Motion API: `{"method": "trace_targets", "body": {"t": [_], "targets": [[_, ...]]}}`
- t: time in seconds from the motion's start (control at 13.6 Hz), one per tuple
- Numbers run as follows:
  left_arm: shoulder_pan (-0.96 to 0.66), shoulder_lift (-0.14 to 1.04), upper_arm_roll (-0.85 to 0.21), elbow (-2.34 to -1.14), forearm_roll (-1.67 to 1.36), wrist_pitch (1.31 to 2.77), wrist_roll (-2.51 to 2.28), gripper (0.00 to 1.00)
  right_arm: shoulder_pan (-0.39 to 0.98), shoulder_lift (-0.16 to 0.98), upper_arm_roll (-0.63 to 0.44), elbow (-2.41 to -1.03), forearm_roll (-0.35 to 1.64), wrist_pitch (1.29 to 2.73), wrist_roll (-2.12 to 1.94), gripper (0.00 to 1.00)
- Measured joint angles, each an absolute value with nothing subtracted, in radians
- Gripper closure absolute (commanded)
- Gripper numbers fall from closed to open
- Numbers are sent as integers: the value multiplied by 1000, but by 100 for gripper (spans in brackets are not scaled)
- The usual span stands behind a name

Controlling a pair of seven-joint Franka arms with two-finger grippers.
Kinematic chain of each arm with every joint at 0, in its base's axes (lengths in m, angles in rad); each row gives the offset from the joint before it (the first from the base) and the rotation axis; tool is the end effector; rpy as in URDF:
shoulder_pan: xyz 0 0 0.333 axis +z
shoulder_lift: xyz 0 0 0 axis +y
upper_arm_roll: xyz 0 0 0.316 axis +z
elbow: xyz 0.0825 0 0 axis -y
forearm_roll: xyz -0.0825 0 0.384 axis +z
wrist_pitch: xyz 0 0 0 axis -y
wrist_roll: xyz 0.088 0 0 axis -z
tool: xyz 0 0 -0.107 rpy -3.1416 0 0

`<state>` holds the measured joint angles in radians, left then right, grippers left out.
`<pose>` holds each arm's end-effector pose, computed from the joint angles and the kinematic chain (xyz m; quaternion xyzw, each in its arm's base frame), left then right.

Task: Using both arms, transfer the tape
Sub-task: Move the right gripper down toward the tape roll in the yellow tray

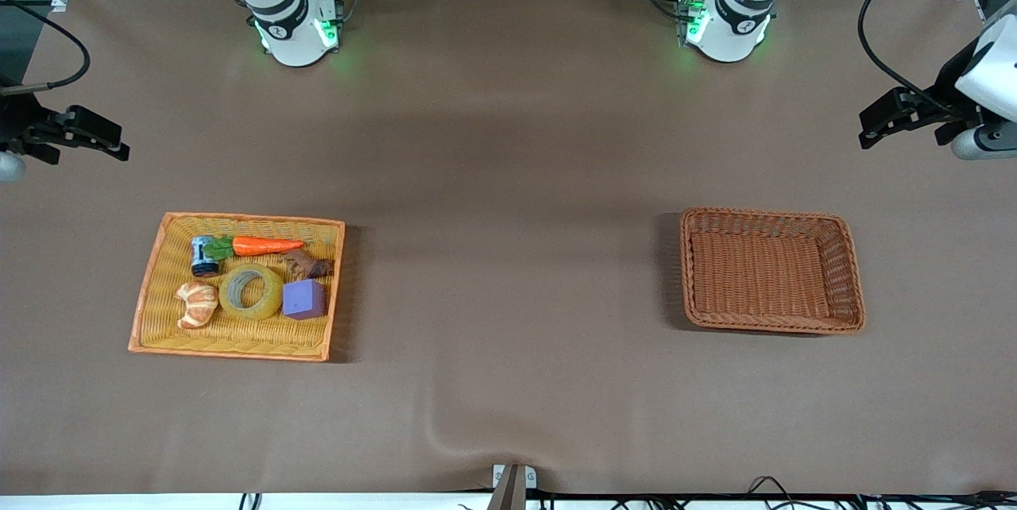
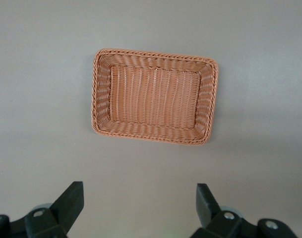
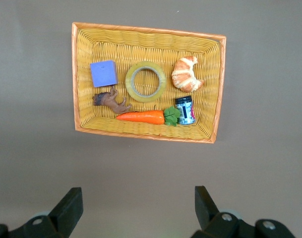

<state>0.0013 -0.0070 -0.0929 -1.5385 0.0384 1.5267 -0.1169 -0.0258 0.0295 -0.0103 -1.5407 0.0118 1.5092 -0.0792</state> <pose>0.5463 -0.0461 0.6397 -0.9997 -0.0134 0.0004 0.0196 0.5567 -0.0187 0.6170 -0.9993 -0.0217 0.0301 0.0075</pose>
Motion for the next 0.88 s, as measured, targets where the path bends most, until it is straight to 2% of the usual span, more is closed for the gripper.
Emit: {"method": "trace_targets", "body": {"t": [0.66, 0.74, 0.88], "targets": [[1, 3, -93, -1539, 38, 1527, -117, 0, -13, 30, -15, -1552, 13, 1515, -63, 0], [1, 6, -93, -1539, 38, 1527, -117, 0, -12, 31, -13, -1583, 17, 1556, -63, 0], [1, 13, -93, -1540, 38, 1527, -117, 0, -1, 43, -11, -1722, 31, 1753, -63, 0]]}}
